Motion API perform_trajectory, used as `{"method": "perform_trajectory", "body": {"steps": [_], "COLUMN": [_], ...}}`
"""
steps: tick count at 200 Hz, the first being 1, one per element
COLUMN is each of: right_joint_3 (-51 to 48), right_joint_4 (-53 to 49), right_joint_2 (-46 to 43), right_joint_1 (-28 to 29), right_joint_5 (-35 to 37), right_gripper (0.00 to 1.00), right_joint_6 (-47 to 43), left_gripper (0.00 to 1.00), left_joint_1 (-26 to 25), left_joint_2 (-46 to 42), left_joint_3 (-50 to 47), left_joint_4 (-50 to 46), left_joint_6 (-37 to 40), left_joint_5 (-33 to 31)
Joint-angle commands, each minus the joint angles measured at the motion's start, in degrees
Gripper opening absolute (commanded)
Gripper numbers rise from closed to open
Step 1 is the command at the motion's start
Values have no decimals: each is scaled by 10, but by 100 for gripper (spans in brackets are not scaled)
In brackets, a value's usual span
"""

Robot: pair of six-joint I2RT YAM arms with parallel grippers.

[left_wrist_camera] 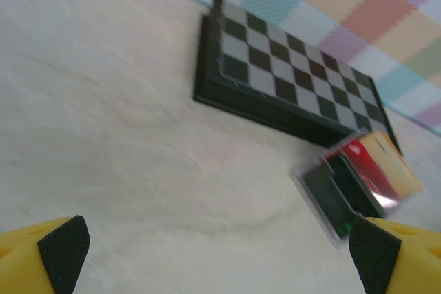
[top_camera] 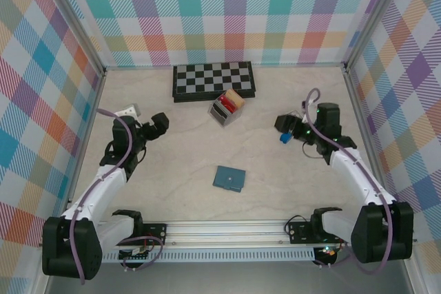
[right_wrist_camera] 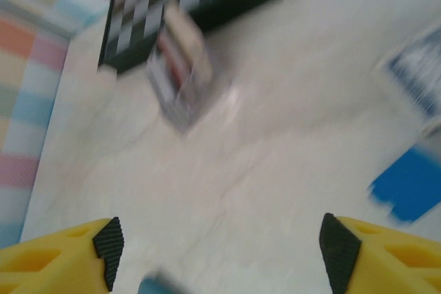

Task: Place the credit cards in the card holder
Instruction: Rotate the card holder at the bottom-center of the table.

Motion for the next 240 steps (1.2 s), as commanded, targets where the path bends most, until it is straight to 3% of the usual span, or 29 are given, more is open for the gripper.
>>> {"method": "perform_trajectory", "body": {"steps": [1, 46, 74, 116, 145, 192, 240], "right_joint_3": [-29, -58, -59, -60, -66, -50, -14], "right_joint_4": [-62, -27, -23, 11, 40, 12, -2], "right_joint_2": [-12, 29, 68, 129, 168, 205, 258], "right_joint_1": [64, 205, 289, 369, 375, 372, 349], "right_joint_5": [-59, -38, -21, -23, -25, 86, 131], "right_gripper": [68, 43, 38, 36, 32, 27, 24], "right_joint_6": [59, 108, 120, 127, 129, 79, 29], "left_gripper": [97, 94, 93, 90, 88, 79, 75], "left_joint_1": [-12, -87, -132, -176, -204, -242, -278], "left_joint_2": [29, 102, 136, 191, 230, 287, 352], "left_joint_3": [28, 58, 79, 104, 129, 163, 206], "left_joint_4": [-65, -86, -104, -108, -113, -128, -149], "left_joint_6": [-33, -9, 2, 16, 21, 29, 44], "left_joint_5": [150, 174, 164, 182, 188, 198, 206]}}
